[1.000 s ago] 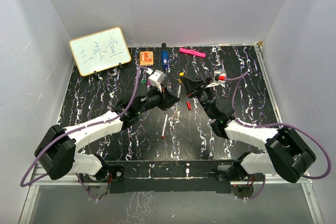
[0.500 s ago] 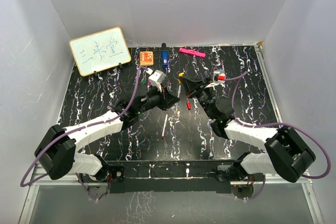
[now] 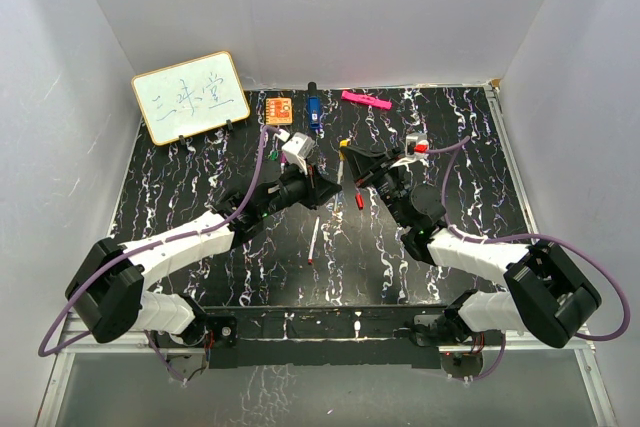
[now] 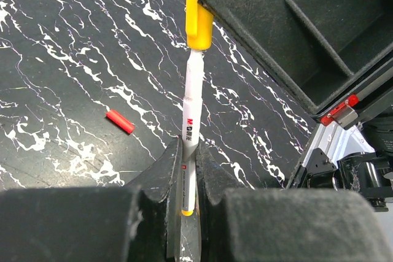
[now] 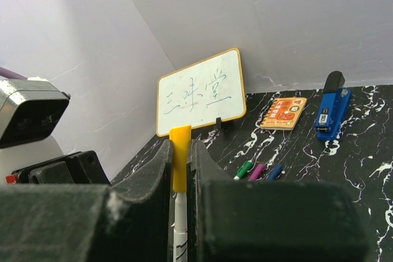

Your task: Insert the pens into the pen caps

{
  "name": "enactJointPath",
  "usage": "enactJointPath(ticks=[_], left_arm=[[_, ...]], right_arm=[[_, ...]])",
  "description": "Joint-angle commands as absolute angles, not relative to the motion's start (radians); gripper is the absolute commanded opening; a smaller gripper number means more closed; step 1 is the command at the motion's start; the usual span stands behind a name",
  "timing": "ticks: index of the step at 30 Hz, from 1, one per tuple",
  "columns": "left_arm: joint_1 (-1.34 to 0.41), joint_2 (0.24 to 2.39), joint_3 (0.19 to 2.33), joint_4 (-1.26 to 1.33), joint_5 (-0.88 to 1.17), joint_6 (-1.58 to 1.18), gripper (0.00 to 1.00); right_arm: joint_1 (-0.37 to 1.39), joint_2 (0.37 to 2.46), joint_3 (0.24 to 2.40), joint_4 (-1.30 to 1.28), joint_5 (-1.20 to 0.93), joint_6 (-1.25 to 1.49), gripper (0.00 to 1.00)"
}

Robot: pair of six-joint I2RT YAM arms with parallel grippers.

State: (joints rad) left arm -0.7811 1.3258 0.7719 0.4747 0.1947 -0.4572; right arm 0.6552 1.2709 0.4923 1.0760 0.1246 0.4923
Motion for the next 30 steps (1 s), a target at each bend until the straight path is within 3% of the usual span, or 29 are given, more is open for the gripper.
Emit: enactJointPath(ticks=[1, 30], left_arm=[[-0.785, 1.280, 0.800, 0.519, 0.187, -0.452, 0.00], [-0.783, 1.196, 0.839, 0.667, 0.006, -0.513, 0.00]], right_arm=[[0.657, 1.259, 0.482, 1.109, 0.103, 0.489, 0.00], [0.658, 1.307, 0.500, 0.931, -0.053, 0.495, 0.00]])
